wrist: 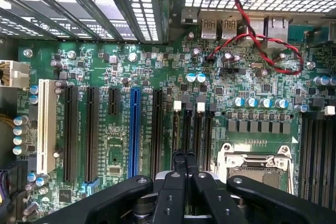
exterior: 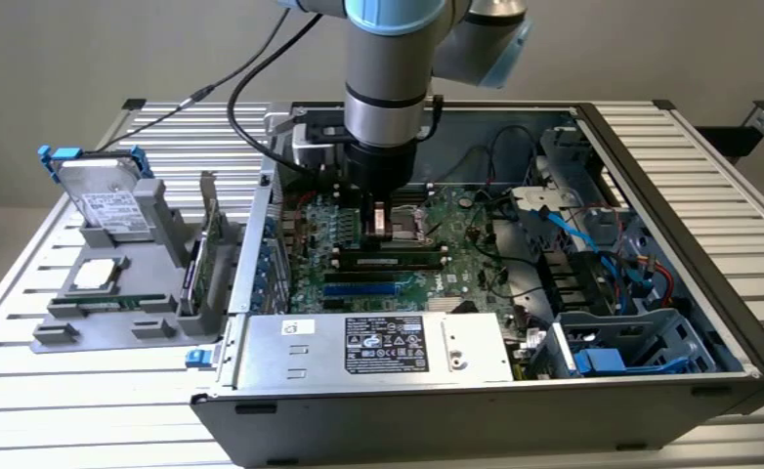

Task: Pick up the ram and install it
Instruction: 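Press down the ram until it locks into place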

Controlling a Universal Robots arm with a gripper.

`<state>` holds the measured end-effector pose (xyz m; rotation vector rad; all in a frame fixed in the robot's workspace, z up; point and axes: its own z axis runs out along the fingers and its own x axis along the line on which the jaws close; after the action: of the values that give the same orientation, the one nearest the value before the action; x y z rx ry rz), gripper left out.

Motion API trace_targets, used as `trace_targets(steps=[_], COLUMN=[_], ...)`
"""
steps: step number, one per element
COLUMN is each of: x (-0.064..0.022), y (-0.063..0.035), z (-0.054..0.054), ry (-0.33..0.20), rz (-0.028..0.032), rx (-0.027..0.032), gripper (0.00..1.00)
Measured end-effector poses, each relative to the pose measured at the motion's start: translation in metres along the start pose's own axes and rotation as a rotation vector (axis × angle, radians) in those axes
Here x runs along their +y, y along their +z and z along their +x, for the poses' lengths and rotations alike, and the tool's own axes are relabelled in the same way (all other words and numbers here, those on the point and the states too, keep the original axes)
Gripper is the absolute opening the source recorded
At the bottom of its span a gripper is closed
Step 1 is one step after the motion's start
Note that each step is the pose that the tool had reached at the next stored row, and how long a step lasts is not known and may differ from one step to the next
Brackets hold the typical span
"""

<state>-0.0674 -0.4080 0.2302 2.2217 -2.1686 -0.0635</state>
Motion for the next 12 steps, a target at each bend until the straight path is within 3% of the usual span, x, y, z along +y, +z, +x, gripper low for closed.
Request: trace_targets(steps=[8, 12], x=[-0.0002, -0.0001], y=[0.0041, 0.0003], z=[0.0001, -0.0002], ry=[0.000, 0.000], rz=[-0.0004, 0.0010], rx=[0.0025, 0.0003], gripper=[0.10, 0.10])
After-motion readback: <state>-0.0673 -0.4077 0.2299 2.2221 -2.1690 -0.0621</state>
